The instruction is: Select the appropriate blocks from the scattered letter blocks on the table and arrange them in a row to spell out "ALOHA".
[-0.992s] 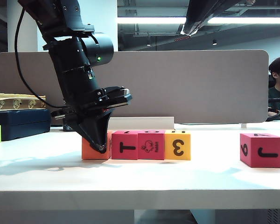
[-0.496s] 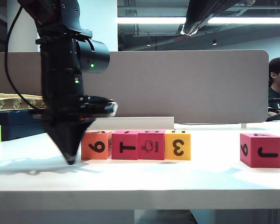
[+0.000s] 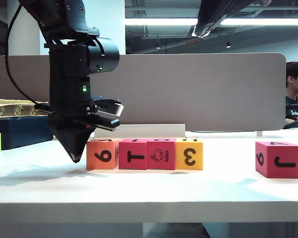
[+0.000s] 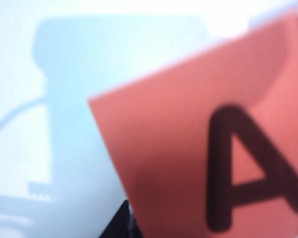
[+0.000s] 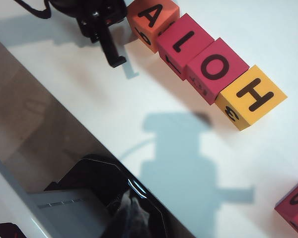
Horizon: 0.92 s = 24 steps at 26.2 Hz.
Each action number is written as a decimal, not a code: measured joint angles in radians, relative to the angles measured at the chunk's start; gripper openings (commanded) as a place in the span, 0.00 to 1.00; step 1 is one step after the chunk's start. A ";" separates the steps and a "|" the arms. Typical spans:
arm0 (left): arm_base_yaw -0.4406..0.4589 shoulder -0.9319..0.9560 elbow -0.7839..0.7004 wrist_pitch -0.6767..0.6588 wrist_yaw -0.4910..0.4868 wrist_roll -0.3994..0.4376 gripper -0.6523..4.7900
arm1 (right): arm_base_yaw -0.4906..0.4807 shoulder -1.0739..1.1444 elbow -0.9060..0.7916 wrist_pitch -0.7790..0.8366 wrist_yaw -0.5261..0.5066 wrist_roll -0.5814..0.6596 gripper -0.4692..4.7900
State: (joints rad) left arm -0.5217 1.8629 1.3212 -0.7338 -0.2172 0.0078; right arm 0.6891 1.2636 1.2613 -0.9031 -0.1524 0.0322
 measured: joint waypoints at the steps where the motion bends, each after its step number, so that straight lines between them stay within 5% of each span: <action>1: 0.000 0.000 0.002 0.006 -0.001 0.000 0.11 | 0.000 0.000 0.000 0.000 0.000 0.000 0.08; 24: 0.000 0.000 0.003 0.056 0.042 0.029 0.11 | 0.000 0.000 0.000 0.003 0.000 0.000 0.08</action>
State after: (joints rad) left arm -0.5217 1.8629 1.3243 -0.6781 -0.1757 0.0372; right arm 0.6888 1.2636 1.2613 -0.9001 -0.1524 0.0322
